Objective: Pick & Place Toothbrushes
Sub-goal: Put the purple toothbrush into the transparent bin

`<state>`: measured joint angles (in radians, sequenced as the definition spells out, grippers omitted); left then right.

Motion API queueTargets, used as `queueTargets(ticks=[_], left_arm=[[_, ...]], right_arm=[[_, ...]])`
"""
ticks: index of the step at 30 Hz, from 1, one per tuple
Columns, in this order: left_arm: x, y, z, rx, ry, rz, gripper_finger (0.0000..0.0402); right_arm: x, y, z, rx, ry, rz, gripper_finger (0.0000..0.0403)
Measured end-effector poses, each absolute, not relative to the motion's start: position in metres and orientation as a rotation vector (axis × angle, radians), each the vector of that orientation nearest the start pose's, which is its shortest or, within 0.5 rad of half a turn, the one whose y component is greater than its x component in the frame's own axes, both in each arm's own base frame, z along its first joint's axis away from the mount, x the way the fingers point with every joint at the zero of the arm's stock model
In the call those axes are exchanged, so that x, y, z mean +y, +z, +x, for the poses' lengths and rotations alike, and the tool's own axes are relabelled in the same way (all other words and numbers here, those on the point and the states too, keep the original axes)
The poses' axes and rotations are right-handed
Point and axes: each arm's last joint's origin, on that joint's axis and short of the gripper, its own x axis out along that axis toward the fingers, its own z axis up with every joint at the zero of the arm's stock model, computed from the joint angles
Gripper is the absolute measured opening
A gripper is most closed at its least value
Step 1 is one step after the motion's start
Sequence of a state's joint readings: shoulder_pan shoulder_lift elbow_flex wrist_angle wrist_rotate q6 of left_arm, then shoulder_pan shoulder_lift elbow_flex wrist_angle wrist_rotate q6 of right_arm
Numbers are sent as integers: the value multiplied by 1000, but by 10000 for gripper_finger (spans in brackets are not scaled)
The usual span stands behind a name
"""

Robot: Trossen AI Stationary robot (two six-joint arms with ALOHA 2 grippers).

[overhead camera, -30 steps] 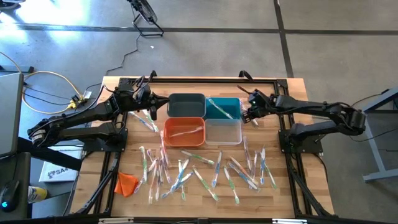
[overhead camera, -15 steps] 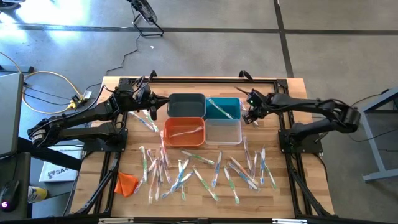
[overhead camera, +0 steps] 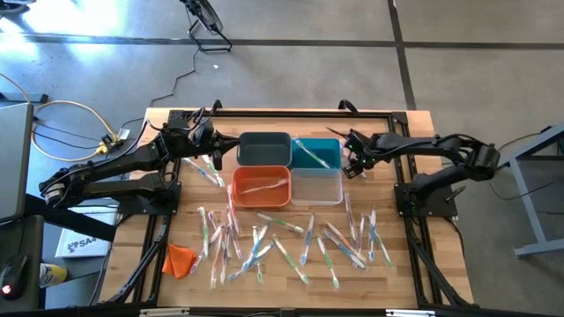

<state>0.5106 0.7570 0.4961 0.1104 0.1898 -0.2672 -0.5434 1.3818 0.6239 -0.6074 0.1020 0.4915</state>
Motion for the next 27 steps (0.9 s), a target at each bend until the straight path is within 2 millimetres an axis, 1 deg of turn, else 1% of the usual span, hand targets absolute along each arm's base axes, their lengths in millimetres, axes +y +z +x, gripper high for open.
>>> queueTargets(ticks=[3,6,13,21,24,27], left_arm=[[81,265,156,98,338,-317,19],[81,265,156,98,338,-316,19],[81,265,156,99,337,-317,19],[81,265,156,102,338,-318,19],[81,265,156,102,338,-318,19],[81,265,156,102,338,-318,19]], right_arm=[[-111,140,178,1223,-873,704,154],[-112,137,180,1236,-860,707,143],[-113,131,183,1261,-831,710,100],[-113,131,183,1262,-832,709,50],[-113,130,183,1264,-833,710,45],[-113,130,182,1263,-839,713,52]])
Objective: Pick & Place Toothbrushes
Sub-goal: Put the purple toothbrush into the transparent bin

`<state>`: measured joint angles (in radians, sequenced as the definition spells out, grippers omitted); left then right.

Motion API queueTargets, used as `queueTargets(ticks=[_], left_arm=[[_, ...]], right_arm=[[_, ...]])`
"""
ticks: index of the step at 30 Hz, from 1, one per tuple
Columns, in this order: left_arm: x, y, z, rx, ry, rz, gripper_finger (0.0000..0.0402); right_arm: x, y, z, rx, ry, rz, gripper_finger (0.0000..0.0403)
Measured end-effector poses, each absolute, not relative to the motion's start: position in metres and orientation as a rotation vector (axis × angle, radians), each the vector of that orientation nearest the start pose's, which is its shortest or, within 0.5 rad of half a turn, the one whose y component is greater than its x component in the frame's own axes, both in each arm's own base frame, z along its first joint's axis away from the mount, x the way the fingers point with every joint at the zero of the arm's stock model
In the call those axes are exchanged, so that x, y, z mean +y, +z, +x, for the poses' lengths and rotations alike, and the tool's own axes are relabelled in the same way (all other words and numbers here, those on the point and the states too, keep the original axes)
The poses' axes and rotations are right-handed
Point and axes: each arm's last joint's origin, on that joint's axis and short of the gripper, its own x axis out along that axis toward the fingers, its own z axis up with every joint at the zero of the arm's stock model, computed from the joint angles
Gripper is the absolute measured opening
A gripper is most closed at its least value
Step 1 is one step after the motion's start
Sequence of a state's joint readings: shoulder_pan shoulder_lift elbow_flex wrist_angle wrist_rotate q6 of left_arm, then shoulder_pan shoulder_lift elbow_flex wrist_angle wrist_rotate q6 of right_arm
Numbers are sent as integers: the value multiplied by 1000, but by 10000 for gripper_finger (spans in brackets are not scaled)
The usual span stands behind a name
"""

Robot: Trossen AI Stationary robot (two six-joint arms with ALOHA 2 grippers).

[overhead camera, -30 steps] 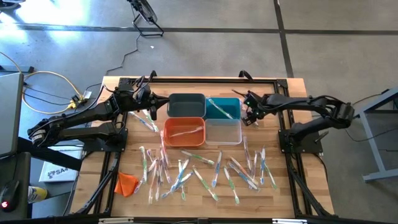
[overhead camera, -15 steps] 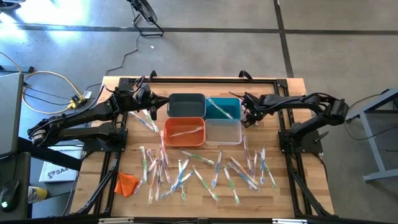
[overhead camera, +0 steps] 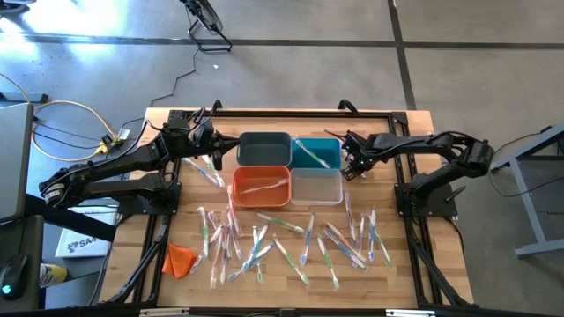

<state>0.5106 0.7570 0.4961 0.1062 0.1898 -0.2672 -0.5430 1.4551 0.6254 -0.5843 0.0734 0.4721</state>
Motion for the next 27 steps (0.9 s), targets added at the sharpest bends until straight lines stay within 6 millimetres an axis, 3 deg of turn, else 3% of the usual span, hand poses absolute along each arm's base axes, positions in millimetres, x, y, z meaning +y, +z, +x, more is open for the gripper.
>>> queueTargets(ticks=[12,20,27], left_arm=[[81,265,156,102,338,-318,19],[81,265,156,99,337,-317,19],[81,265,156,98,337,-317,19]], right_arm=[[-108,137,175,1280,-845,721,42],[-102,161,164,1192,-862,727,42],[-96,190,155,995,-869,752,42]])
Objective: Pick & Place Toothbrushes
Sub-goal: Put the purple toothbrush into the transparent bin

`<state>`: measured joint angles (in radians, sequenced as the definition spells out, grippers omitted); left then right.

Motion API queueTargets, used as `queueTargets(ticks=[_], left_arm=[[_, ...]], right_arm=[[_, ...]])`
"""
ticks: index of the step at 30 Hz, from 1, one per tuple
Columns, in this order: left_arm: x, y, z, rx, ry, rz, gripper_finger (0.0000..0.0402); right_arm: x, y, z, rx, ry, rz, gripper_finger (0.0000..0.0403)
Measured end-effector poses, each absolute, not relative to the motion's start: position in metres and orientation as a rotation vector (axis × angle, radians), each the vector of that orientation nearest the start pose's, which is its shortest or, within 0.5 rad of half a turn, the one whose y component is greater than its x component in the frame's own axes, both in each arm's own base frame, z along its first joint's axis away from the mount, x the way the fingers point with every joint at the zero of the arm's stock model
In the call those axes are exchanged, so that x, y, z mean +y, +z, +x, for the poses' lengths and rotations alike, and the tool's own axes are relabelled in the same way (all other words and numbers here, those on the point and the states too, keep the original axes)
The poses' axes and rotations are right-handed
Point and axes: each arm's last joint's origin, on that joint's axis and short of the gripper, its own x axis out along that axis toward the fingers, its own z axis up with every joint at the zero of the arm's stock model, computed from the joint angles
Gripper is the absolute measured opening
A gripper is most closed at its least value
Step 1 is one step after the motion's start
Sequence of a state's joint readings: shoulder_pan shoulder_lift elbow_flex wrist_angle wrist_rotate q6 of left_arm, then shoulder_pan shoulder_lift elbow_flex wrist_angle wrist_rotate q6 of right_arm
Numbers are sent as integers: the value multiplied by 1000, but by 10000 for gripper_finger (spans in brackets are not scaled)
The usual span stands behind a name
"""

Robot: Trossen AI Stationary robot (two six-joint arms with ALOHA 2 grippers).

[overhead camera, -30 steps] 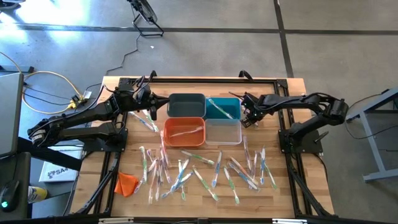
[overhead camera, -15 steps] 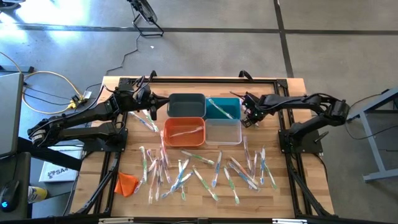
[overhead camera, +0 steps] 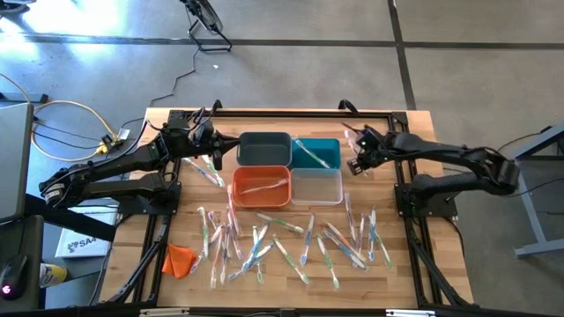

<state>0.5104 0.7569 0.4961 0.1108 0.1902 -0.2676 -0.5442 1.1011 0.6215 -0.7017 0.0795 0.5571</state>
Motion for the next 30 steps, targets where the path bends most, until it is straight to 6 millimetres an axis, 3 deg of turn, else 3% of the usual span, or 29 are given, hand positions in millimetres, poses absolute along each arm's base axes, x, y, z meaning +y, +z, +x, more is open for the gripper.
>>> queueTargets(ticks=[16,30], left_arm=[[81,267,156,82,336,-315,19],[81,273,156,8,326,-358,19]], right_arm=[[-81,255,131,423,-751,756,42],[-73,277,145,221,-567,694,42]])
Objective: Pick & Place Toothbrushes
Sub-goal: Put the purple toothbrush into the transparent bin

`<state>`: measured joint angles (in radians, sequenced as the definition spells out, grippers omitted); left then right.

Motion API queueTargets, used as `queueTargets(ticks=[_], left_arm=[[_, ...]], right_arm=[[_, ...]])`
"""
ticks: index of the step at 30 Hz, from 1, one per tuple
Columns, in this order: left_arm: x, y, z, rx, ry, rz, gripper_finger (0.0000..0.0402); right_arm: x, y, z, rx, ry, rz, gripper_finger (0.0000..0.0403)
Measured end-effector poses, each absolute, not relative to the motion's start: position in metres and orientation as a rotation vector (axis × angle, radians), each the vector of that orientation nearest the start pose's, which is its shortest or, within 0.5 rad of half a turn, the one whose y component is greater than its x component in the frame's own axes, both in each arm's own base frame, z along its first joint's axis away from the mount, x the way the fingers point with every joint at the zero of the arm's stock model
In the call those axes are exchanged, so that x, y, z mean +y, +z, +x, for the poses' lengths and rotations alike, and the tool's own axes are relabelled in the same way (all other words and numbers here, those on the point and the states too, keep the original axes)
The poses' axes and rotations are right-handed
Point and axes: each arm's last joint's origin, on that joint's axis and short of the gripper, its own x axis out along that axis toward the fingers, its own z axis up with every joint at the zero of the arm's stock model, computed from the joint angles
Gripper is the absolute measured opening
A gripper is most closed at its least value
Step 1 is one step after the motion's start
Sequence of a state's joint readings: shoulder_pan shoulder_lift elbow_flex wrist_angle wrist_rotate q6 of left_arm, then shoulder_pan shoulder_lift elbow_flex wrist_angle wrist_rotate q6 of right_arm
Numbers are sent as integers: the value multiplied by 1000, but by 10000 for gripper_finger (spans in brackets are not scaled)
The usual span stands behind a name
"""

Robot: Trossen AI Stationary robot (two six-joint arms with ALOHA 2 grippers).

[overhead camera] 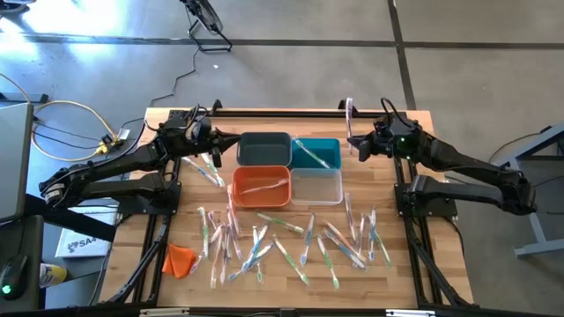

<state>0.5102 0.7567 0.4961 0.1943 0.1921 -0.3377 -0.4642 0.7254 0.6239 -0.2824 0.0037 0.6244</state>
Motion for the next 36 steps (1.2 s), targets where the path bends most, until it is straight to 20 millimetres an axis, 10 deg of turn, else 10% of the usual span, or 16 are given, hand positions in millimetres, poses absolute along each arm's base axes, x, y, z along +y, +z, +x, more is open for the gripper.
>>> queueTargets(ticks=[36], left_arm=[[81,273,156,9,327,-367,19]], right_arm=[[-26,265,195,294,-399,523,42]])
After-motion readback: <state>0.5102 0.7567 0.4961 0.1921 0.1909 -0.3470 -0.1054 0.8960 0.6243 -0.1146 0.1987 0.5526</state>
